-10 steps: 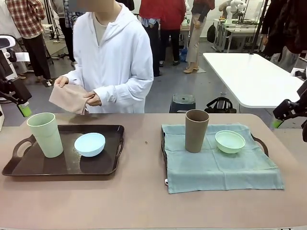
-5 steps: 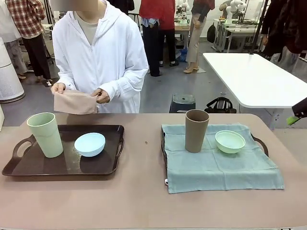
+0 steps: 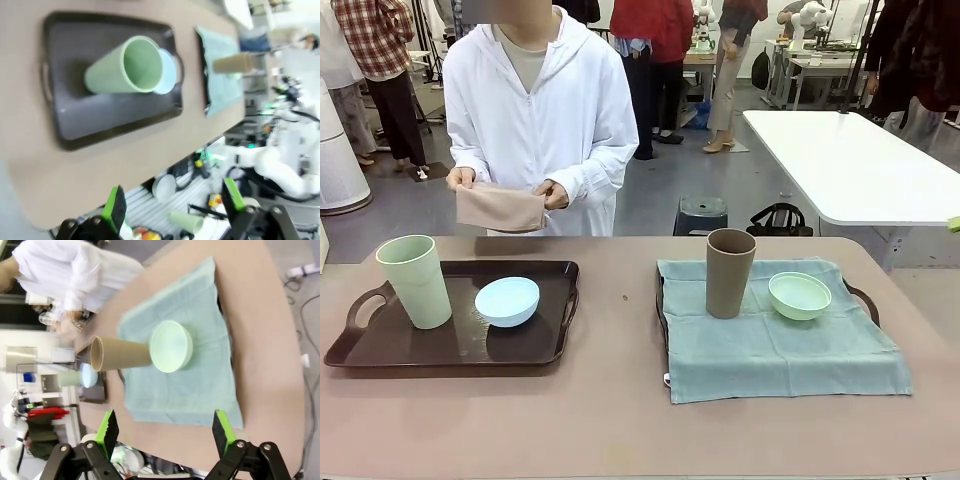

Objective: Set up a tray with a mat and arrange the tableware.
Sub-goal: Pick up the Picnic Bowl and Reusable plastic cup from the Handle tray in front of the human's position and hold them in the air.

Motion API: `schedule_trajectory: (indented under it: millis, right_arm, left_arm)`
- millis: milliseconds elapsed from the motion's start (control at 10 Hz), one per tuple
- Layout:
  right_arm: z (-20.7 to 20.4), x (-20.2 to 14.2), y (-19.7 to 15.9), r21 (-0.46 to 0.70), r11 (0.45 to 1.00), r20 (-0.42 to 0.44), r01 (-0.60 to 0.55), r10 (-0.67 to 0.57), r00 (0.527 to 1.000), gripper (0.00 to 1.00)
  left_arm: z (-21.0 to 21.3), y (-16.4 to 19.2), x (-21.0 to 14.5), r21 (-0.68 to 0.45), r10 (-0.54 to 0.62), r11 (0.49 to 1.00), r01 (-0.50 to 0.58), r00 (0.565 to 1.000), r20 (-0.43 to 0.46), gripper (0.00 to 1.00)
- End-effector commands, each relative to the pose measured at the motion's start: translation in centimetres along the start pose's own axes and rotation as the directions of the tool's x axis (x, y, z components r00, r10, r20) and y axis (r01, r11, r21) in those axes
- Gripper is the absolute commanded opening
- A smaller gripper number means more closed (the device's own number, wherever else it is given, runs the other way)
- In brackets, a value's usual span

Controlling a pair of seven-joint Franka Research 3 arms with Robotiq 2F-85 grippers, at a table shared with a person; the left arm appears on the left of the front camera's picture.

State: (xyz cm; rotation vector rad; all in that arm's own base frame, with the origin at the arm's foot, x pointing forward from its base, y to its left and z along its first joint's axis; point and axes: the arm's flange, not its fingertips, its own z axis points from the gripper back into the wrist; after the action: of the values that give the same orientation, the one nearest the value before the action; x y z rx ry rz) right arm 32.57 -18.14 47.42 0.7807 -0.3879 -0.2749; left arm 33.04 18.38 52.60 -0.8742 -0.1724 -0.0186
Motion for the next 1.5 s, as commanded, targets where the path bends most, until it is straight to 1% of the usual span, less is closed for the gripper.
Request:
schedule_trajectory:
  millis: [0,100,300,500,600,700,1400]
  right_arm:
    - [1.0,1.1,-2.0,0.118,0.992,0.004,0.037,-0.038,0.999,0.98]
    - [1.6,1.2,-2.6,0.150,0.987,0.016,0.058,-0.061,0.998,0.98]
    - [2.9,1.3,-3.6,0.171,0.983,0.034,0.073,-0.080,0.996,0.98]
    - [3.0,1.3,-4.0,0.160,0.983,0.036,0.088,-0.095,0.995,0.98]
    - [2.4,1.1,-3.9,0.134,0.988,0.027,0.082,-0.086,0.996,0.98]
    - [3.3,1.1,-4.0,0.148,0.983,0.036,0.105,-0.111,0.993,0.98]
    - [3.3,1.1,-4.0,0.148,0.983,0.036,0.105,-0.111,0.993,0.98]
  left_arm:
    - [1.4,1.4,-1.5,-0.096,-0.041,0.994,0.046,0.997,0.059,1.00]
    - [2.1,2.2,-1.6,-0.114,-0.043,0.992,0.051,0.996,0.073,1.00]
    - [3.7,3.8,-2.8,-0.135,-0.012,0.991,0.022,0.997,0.075,1.00]
    - [4.4,4.8,-2.7,-0.131,-0.011,0.991,0.020,0.997,0.073,1.00]
    - [4.1,4.6,-2.9,-0.111,-0.052,0.992,0.058,0.997,0.057,1.00]
    - [3.6,4.5,-3.2,-0.123,0.012,0.992,-0.003,0.997,0.072,1.00]
    - [3.6,4.5,-3.2,-0.123,0.012,0.992,-0.003,0.997,0.072,1.00]
